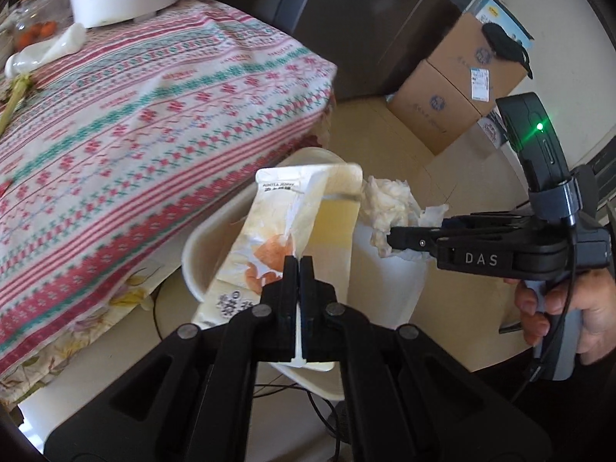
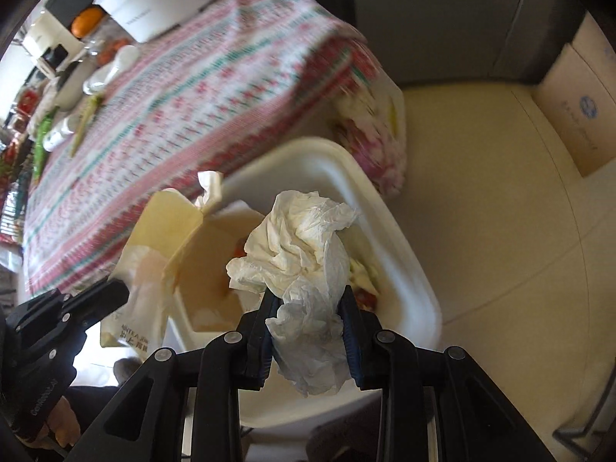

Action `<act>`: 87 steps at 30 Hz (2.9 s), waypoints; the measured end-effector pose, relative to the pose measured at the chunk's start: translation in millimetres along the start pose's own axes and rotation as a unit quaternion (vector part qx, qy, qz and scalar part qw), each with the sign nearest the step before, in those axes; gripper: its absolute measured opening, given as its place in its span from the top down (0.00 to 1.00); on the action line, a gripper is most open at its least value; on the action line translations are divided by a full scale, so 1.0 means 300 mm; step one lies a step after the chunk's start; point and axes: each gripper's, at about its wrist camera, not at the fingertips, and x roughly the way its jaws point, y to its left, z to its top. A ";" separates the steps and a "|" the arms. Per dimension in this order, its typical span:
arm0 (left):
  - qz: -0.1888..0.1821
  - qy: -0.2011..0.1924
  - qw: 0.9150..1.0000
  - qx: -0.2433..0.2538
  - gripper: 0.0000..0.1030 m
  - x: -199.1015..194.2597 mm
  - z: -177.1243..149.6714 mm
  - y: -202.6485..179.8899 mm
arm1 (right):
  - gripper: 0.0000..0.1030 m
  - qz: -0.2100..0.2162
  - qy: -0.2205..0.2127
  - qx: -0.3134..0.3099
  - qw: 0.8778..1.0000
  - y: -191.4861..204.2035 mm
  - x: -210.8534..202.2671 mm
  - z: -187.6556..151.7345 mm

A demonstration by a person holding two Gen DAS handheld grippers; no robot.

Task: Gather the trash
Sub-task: 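Carry the bag and tissue over the white bin and open both grippers, then grasp the white lime-drink bottle with the left while the right grasps the clear bottle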

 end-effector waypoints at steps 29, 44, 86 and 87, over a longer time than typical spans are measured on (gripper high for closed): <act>0.059 -0.025 0.997 0.050 0.43 -0.050 0.024 -0.011 | 0.38 0.007 -0.001 0.026 1.000 -0.038 -0.034 0.002; 0.157 -0.072 0.985 0.017 0.22 -0.238 0.087 0.189 | 0.26 0.001 -0.064 -0.020 0.998 0.131 -0.124 0.111; 0.330 -0.060 0.864 -0.376 0.32 -0.302 0.516 1.456 | 0.20 0.012 -0.124 -0.304 0.945 1.117 0.192 0.806; 0.328 -0.062 0.866 -0.372 0.32 -0.303 0.513 1.460 | 0.20 0.012 -0.125 -0.309 0.943 1.131 0.195 0.812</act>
